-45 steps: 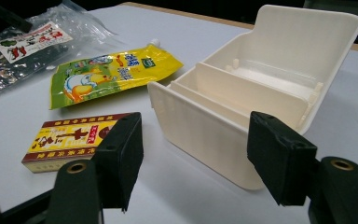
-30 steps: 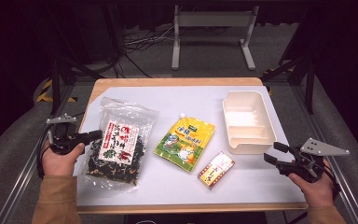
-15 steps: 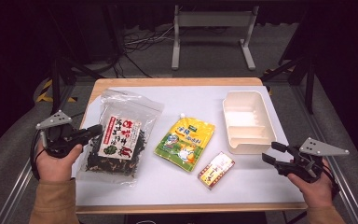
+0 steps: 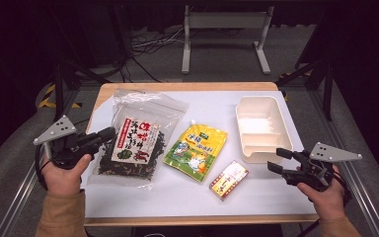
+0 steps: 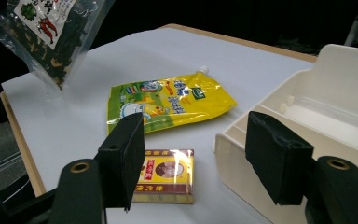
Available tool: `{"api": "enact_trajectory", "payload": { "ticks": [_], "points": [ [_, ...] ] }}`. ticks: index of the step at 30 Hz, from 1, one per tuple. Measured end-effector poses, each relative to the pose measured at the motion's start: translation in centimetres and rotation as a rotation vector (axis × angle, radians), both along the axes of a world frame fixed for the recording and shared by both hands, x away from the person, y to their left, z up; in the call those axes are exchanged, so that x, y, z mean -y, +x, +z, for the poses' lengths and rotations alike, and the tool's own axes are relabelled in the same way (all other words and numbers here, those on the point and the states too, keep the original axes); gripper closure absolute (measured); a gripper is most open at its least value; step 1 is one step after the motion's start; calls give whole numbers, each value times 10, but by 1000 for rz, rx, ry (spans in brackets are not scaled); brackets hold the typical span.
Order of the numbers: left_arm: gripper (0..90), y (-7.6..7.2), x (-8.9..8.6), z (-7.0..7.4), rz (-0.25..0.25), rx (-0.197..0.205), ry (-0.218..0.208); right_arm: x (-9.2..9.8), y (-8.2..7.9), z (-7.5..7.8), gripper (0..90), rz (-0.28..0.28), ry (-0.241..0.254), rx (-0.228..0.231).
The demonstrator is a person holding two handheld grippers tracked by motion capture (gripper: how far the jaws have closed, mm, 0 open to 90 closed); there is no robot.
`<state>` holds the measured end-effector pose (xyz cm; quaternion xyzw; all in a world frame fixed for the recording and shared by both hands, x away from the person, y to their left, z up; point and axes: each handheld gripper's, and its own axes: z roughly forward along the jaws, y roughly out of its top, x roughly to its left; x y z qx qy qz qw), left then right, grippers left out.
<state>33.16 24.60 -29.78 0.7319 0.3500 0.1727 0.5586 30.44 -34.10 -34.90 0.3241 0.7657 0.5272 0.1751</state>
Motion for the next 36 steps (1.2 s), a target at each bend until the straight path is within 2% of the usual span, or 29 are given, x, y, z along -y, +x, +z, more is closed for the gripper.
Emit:
{"api": "enact_trajectory", "payload": {
  "ticks": [7,19,24,30,36],
  "points": [
    [884,-2,13,3,-37,57,-17,-15,1,6,383,37,-6,6],
    [884,7,41,9,-125,97,-38,-38,7,23,385,86,9,28],
    [885,9,53,7,-157,131,-75,-51,15,32,389,111,24,31],
    [885,9,64,3,-179,142,-104,-67,23,43,398,140,44,23],
    [887,8,75,0,-203,146,-105,-86,35,49,398,152,63,-3]
  ]
}}
